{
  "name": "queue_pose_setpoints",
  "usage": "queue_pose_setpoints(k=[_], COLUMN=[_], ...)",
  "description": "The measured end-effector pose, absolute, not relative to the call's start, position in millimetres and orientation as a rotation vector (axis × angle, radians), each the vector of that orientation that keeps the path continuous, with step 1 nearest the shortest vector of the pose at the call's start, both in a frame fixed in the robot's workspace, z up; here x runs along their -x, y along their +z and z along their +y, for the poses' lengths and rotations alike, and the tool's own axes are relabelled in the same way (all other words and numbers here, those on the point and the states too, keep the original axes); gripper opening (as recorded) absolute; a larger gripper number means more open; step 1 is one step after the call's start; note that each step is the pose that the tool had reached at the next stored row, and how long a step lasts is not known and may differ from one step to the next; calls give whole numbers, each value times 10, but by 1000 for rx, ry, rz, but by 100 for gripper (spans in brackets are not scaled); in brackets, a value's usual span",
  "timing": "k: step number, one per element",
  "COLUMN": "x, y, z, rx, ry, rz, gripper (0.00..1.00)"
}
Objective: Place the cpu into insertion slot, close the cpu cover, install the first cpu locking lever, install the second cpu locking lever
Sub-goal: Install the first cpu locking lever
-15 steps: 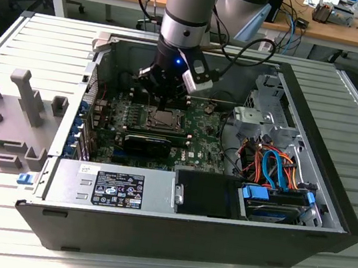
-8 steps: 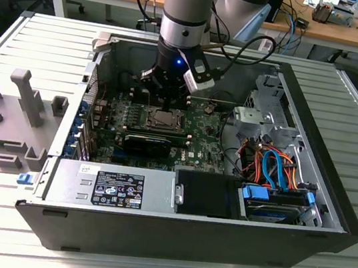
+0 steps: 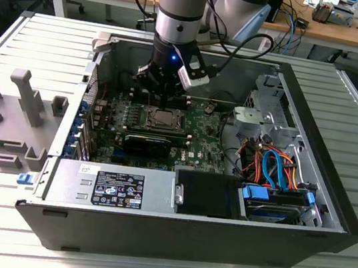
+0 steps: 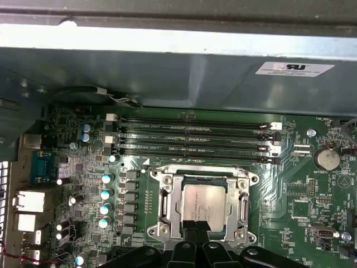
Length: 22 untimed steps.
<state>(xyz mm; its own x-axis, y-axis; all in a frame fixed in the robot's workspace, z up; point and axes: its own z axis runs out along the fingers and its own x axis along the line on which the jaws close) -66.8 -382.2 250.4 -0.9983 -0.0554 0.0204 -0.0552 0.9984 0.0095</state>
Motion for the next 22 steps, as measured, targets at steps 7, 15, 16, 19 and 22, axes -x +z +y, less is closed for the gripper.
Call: queue_pose_setpoints(k=[7,15,16,19,22], x=[700,819,829,855,898], y=[2503,2503,2503,2503,2503], z=[-3823,-3823,-3823,-3823,-3823], rx=[-86,-86,-87,-86,-86], ry=[-14,-14,-14,-14,-14], rz=[-3120,-3120,-3120,-3120,-3120], gripper=[11,11,11,11,11])
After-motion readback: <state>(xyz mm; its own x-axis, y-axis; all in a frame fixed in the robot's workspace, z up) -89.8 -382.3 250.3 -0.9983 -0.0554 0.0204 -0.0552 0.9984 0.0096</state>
